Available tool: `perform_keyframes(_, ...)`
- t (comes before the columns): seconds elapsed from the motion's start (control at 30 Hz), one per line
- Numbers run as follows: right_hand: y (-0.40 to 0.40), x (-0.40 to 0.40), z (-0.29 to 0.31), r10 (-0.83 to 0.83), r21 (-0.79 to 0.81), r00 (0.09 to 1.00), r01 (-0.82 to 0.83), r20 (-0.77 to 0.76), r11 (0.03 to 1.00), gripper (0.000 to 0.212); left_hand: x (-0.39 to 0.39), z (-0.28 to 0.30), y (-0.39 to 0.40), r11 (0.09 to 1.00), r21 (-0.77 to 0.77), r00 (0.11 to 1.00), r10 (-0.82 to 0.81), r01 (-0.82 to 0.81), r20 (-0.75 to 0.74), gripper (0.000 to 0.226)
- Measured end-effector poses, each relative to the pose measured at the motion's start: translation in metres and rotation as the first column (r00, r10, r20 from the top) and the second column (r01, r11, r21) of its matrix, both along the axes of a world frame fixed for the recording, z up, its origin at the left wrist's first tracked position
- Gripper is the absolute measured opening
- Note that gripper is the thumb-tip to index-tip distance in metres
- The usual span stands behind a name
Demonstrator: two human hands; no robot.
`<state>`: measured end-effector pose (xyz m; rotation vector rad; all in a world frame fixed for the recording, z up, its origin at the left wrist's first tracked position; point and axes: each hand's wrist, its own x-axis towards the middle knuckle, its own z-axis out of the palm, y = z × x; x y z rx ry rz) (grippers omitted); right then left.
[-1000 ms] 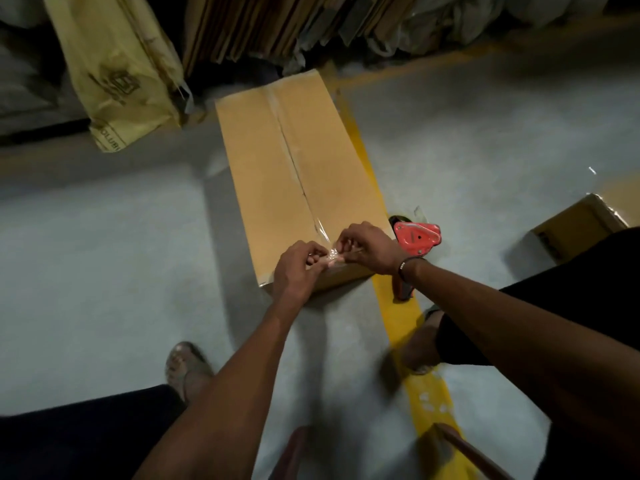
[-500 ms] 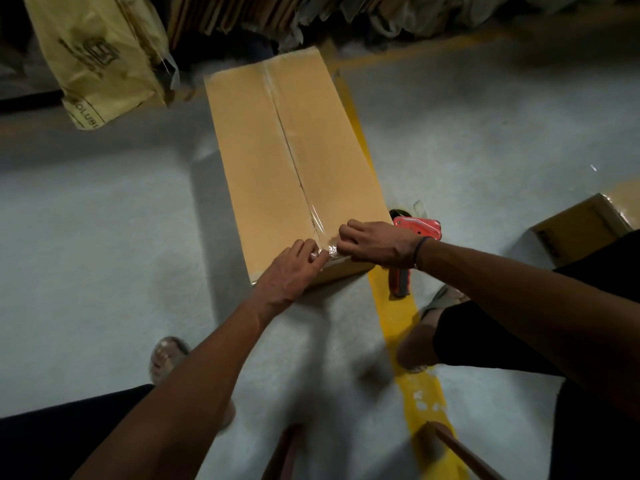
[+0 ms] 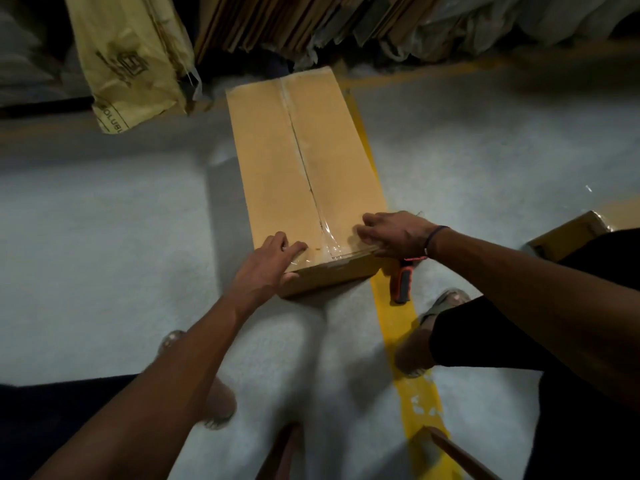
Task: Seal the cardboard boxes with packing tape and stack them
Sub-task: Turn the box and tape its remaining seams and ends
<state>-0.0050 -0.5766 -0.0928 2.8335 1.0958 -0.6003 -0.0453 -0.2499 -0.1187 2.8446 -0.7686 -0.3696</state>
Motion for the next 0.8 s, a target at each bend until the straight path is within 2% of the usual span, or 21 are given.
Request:
perform_keyframes(0.1, -0.025, -0.004, 0.002, -0.076, -0.056, 0.996, 0.079, 0.054, 0.995, 0.06, -0.013, 0.01, 0.031, 0.991, 0.035, 0.991, 0.132, -0.133, 0.011, 0.069)
perform_keyframes(0.23, -0.026, -0.01, -0.001, -0.187, -0.028, 0.981, 0.188, 0.049, 0.982, 0.038, -0.03, 0.007, 0.04, 0.962, -0.058, 0.961, 0.261, -0.267, -0.096, 0.065)
perform_keyframes(0.3, -0.02, -0.013, -0.004, -0.228, 0.025, 0.974, 0.228, -0.005, 0.973, 0.026, -0.036, 0.003, 0.033, 0.916, -0.139, 0.924, 0.361, -0.377, -0.128, 0.064)
perform_keyframes(0.37, -0.014, -0.015, -0.006, -0.268, 0.064, 0.962, 0.271, -0.053, 0.96, 0.022, -0.042, 0.001, 0.022, 0.858, -0.176, 0.876, 0.465, -0.482, -0.13, 0.064)
perform_keyframes(0.5, -0.003, -0.018, -0.004, -0.421, 0.118, 0.898, 0.435, -0.126, 0.892, 0.021, -0.048, 0.003, 0.004, 0.732, -0.217, 0.763, 0.627, -0.646, -0.157, 0.063)
perform_keyframes(0.57, -0.003, -0.017, -0.003, -0.455, 0.112, 0.875, 0.475, -0.163, 0.873, 0.031, -0.048, 0.004, 0.004, 0.694, -0.222, 0.729, 0.65, -0.685, -0.214, 0.069)
perform_keyframes(0.6, -0.004, -0.017, -0.001, -0.45, 0.093, 0.875, 0.47, -0.181, 0.878, 0.042, -0.047, 0.004, 0.006, 0.697, -0.216, 0.729, 0.642, -0.684, -0.238, 0.072)
perform_keyframes(0.67, -0.008, -0.018, 0.005, -0.419, 0.05, 0.881, 0.439, -0.219, 0.897, 0.057, -0.047, 0.004, 0.013, 0.759, -0.173, 0.774, 0.585, -0.628, -0.242, 0.078)
perform_keyframes(0.73, -0.011, -0.019, 0.009, -0.383, 0.027, 0.895, 0.399, -0.227, 0.917, 0.063, -0.045, 0.004, 0.021, 0.831, -0.114, 0.832, 0.518, -0.544, -0.198, 0.081)
perform_keyframes(0.8, -0.008, -0.021, 0.01, -0.339, 0.024, 0.927, 0.347, -0.161, 0.937, 0.067, -0.042, 0.004, 0.025, 0.878, -0.075, 0.876, 0.461, -0.473, -0.14, 0.08)
